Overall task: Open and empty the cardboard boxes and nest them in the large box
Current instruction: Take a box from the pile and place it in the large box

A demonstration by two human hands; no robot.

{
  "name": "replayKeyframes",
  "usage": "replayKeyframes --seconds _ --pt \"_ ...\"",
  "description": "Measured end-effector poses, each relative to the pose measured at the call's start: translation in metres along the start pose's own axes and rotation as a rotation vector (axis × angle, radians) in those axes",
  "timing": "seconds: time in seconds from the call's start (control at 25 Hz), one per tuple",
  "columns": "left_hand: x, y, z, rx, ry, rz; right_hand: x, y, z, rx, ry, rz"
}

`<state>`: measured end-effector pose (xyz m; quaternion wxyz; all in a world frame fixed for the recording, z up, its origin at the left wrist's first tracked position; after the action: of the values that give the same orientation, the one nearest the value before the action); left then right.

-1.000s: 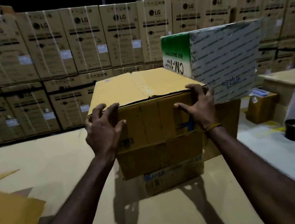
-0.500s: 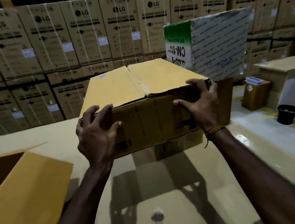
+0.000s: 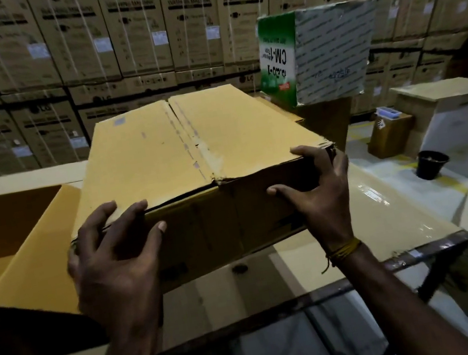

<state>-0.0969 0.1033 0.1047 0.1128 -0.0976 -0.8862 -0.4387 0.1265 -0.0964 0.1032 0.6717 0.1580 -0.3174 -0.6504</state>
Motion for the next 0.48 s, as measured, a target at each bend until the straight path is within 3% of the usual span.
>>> replayKeyframes --seconds 0.2,0.48 --pt "0.030 -0.067 -0.024 0.020 0.035 -0.013 0.043 -0.055 -0.017 -0.030 0.044 0.102" --pt "-0.015 -0.183 -0.040 0.163 0.150 0.135 0.093 -0.101 -0.121 -0.177 -0.080 0.260"
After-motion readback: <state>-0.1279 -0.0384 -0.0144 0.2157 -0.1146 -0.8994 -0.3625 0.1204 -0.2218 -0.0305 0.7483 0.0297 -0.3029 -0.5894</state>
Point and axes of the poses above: each hand's wrist, its own y-axis towards the middle knuckle, its own x-axis out of the back of the hand, z = x × y, the point moved 3 cm from there along y, towards the middle knuckle, and after that the axes turned 9 degrees about -x, right-handed, at the moved point
